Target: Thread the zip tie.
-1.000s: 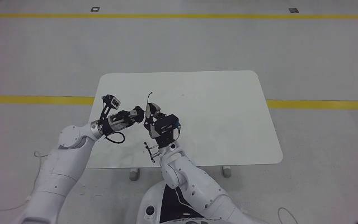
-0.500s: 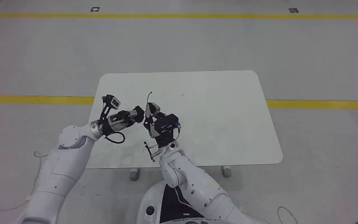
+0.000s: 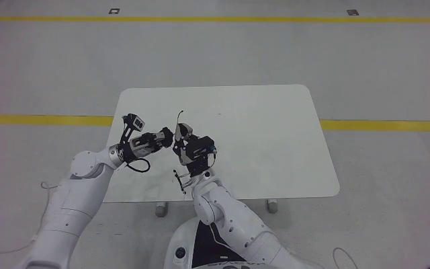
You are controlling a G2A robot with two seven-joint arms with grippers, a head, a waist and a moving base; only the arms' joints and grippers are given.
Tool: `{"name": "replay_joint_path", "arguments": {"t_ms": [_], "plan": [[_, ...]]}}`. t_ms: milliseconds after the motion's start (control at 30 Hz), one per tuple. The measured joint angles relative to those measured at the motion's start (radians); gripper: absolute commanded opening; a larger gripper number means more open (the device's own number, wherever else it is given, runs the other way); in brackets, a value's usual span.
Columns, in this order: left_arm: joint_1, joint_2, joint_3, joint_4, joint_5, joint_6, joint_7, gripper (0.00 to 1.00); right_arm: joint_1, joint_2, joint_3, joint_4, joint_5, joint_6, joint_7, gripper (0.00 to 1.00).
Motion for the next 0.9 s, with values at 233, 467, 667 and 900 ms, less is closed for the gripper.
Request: {"name": "replay_joint_path", "arguments": {"t_ms": [233, 467, 667, 900], "plan": [[0.0, 0.0, 0.0, 0.0, 0.0, 0.0, 0.0, 0.0, -0.002, 0.002, -0.007, -0.002, 0.002, -0.002, 0.005, 0.0], [0.0, 0.0, 0.0, 0.0, 0.0, 0.0, 0.0, 0.0, -0.005, 0.004, -0.006, -0.002, 0.001, 0.001, 0.008, 0.0], [0.0, 0.0, 0.0, 0.0, 0.0, 0.0, 0.0, 0.0, -0.007, 0.005, -0.008, -0.002, 0.001, 0.005, 0.01, 0.0], [0.0, 0.0, 0.0, 0.0, 0.0, 0.0, 0.0, 0.0, -0.008, 0.006, -0.012, 0.0, 0.006, 0.008, 0.012, 0.0]]}}
